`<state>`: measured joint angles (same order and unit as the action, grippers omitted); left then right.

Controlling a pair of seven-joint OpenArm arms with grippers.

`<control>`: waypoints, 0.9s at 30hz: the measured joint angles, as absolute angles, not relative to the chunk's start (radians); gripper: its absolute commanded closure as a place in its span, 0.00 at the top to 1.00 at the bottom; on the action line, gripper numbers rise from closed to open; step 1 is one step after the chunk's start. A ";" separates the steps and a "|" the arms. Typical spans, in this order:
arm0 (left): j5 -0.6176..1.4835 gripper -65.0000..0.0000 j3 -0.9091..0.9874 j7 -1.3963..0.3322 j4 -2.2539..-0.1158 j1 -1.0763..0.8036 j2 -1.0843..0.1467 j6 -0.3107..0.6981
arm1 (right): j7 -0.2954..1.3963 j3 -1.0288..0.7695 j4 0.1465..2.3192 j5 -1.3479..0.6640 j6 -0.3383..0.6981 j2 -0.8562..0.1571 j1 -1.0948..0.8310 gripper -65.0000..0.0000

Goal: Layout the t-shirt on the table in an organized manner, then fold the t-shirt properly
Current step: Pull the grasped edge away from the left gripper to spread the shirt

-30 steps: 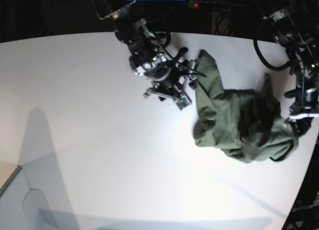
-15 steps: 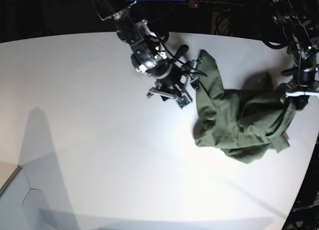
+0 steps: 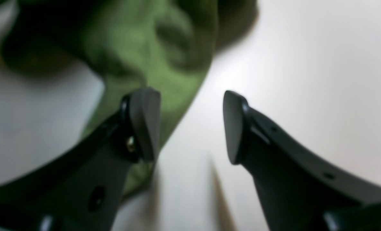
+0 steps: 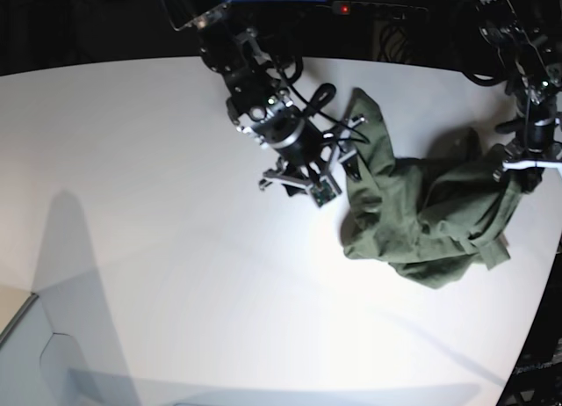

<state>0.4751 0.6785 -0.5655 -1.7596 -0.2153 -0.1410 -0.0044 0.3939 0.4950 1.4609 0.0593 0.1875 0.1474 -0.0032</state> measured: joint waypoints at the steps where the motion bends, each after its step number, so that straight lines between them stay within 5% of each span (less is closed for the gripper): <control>1: 0.475 0.00 0.678 -0.565 -1.760 -0.215 -0.141 -0.004 | 0.394 0.500 1.462 0.060 0.187 0.147 0.002 0.49; 22: 0.475 0.00 0.677 -0.566 -1.766 -0.249 -0.141 -0.004 | 0.301 0.584 1.213 0.064 0.187 0.144 0.041 0.47; 25: 0.474 0.00 0.677 -0.565 -1.766 -0.251 -0.141 -0.004 | 0.260 0.540 1.129 0.052 0.188 0.152 0.086 0.34; 27: 0.474 0.00 0.677 -0.566 -1.767 -0.259 -0.141 -0.004 | 0.247 0.504 1.085 0.048 0.189 0.157 0.118 0.16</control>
